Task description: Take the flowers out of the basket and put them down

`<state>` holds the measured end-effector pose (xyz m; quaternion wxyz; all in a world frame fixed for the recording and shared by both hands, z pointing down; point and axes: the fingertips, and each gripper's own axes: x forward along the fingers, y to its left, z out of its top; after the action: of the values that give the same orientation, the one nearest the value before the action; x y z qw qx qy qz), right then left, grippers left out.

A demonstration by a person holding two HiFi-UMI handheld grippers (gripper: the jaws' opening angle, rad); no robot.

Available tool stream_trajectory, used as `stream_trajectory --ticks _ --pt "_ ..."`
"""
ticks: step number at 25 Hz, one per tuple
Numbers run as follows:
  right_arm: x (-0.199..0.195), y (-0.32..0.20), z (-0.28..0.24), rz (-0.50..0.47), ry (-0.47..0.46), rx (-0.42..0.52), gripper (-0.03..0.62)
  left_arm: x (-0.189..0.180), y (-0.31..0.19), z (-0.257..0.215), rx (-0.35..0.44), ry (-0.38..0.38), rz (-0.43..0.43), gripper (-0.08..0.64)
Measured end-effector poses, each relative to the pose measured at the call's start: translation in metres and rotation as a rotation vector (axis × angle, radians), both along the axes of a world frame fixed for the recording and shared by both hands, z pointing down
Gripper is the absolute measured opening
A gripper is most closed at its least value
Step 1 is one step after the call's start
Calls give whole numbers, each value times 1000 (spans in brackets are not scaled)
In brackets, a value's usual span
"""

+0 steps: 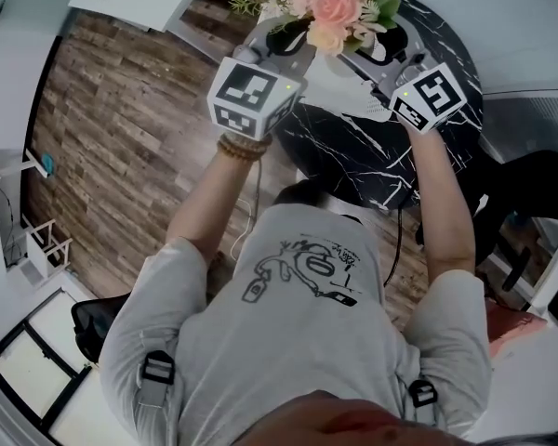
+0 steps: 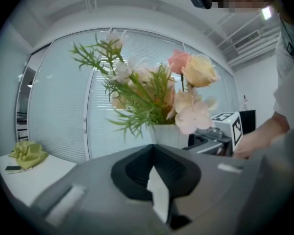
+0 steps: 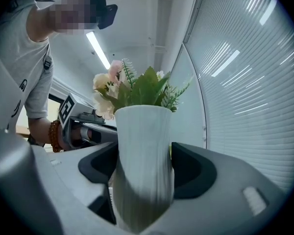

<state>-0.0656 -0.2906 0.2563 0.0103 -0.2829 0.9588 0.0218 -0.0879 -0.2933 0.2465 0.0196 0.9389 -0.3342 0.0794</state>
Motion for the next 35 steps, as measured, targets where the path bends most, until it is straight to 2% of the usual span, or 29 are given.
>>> stream_trajectory --ticks 9,23,35 --pt "64 30 -18 135 12 18 339 64 29 -19 28 26 128 2" --pt "196 107 -11 381 24 18 339 197 106 -10 29 33 379 2" --pt "277 172 -8 546 23 16 339 279 167 -5 19 43 544 2"
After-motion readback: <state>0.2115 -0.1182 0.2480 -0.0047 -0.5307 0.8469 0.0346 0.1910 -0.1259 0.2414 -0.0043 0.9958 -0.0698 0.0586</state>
